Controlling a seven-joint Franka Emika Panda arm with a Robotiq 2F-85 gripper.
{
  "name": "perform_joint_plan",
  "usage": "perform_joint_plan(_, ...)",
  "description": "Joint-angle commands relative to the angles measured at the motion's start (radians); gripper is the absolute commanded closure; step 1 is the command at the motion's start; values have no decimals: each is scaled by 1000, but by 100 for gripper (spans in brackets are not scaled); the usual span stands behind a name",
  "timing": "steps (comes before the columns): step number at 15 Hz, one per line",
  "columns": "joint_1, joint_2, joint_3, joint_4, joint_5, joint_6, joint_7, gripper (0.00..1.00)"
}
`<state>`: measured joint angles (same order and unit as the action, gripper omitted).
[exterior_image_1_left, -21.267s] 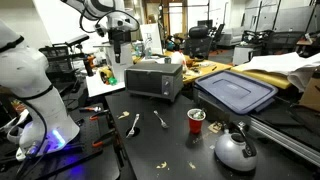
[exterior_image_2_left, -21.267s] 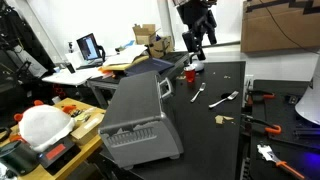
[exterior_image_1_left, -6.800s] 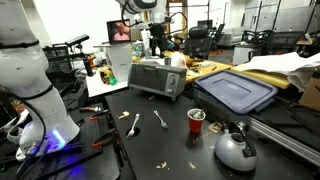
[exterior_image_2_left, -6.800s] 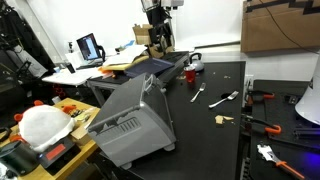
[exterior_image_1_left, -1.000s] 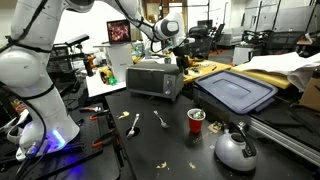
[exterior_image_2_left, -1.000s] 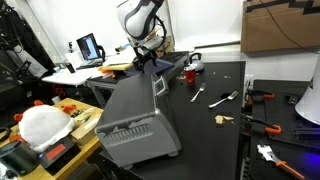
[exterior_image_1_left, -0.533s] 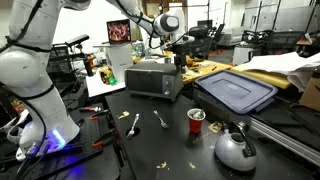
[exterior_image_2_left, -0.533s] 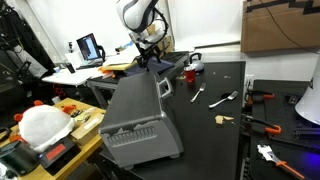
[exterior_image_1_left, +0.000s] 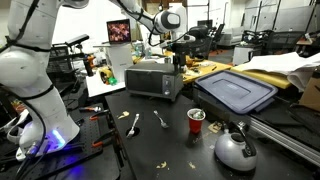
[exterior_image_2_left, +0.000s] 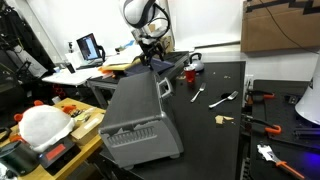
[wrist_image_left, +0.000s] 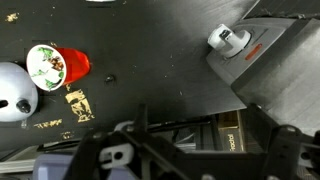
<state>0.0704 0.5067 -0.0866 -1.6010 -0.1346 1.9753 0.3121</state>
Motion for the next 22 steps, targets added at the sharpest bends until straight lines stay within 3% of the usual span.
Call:
perform_joint_plan(1,-19,-49,35,-55,63,-33,-42,0)
perform_joint_plan(8,-30,-63,69,-107,167,-59,-76,0)
perform_joint_plan(17,8,-95,11,-95,47,83,116,0)
perform_joint_plan(22,23,-40,-17,-51,1,145,263,0)
